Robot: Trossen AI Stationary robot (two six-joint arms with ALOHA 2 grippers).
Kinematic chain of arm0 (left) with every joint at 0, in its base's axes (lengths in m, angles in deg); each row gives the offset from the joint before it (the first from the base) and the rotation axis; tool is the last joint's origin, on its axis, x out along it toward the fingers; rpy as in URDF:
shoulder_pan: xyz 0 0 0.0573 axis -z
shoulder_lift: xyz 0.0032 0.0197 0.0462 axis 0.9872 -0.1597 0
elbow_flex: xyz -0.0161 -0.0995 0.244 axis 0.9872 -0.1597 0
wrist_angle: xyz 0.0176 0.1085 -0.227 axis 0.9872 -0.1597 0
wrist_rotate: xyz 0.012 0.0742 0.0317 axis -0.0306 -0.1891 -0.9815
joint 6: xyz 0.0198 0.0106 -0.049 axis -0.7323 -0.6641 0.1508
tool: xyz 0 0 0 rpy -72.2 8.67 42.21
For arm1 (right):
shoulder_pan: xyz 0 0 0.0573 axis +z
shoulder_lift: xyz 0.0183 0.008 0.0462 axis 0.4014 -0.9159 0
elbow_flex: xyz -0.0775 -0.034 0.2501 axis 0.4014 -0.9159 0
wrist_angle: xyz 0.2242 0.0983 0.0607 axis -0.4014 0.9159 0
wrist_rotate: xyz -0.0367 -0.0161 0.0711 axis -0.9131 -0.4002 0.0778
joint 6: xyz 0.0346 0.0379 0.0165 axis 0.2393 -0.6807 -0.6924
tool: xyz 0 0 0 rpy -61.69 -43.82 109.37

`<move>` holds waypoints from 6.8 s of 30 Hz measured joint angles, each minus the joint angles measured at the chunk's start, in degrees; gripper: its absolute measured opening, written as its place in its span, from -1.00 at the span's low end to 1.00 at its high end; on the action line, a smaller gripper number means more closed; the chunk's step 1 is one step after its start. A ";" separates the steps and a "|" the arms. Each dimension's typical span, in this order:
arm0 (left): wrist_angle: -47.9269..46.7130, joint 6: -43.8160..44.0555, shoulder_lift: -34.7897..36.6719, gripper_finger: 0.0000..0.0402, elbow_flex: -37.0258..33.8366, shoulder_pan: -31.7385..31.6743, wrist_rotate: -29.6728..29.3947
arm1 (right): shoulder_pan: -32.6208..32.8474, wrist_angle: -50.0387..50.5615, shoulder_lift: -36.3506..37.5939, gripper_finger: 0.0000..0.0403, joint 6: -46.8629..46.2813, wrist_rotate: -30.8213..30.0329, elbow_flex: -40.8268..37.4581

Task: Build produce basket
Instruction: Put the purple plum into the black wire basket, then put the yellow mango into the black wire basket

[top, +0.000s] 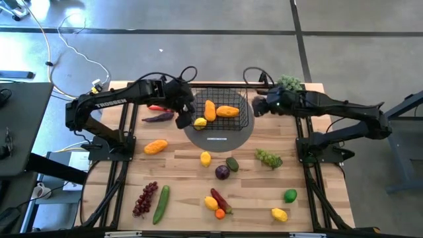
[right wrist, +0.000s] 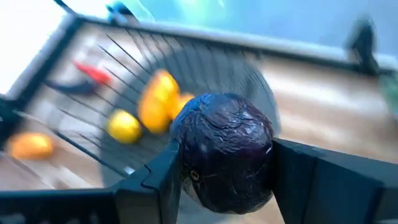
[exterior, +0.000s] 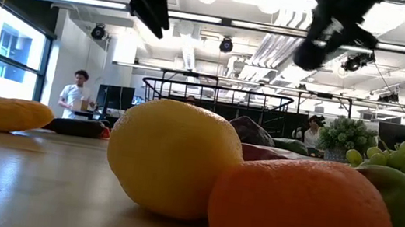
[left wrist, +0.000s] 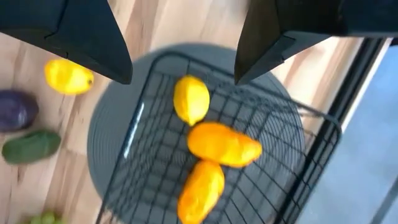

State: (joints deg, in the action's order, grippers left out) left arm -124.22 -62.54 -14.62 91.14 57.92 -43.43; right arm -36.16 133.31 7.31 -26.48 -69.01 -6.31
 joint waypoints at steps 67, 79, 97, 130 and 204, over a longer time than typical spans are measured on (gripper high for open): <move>-14.62 26.42 9.60 0.35 -18.13 18.46 2.15 | -5.69 -13.90 -23.76 0.34 28.04 18.11 5.05; -11.00 25.39 20.57 0.35 -31.49 20.29 1.89 | -6.67 -13.51 -23.76 0.34 28.11 18.11 7.58; -5.22 24.65 24.67 0.35 -42.82 18.26 2.29 | -6.67 -13.80 -23.76 0.34 28.11 18.31 7.58; 2.79 19.63 9.48 0.35 -45.59 11.21 3.89 | -6.64 -13.44 -23.78 0.34 28.74 19.84 7.56; 40.90 10.62 -12.48 0.00 -14.78 -9.12 0.18 | -7.04 -12.01 -18.40 0.34 22.89 12.25 7.52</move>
State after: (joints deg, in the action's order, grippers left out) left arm -83.32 -51.92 -27.09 76.36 48.80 -43.26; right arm -43.20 121.31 -11.10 -3.59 -56.76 1.20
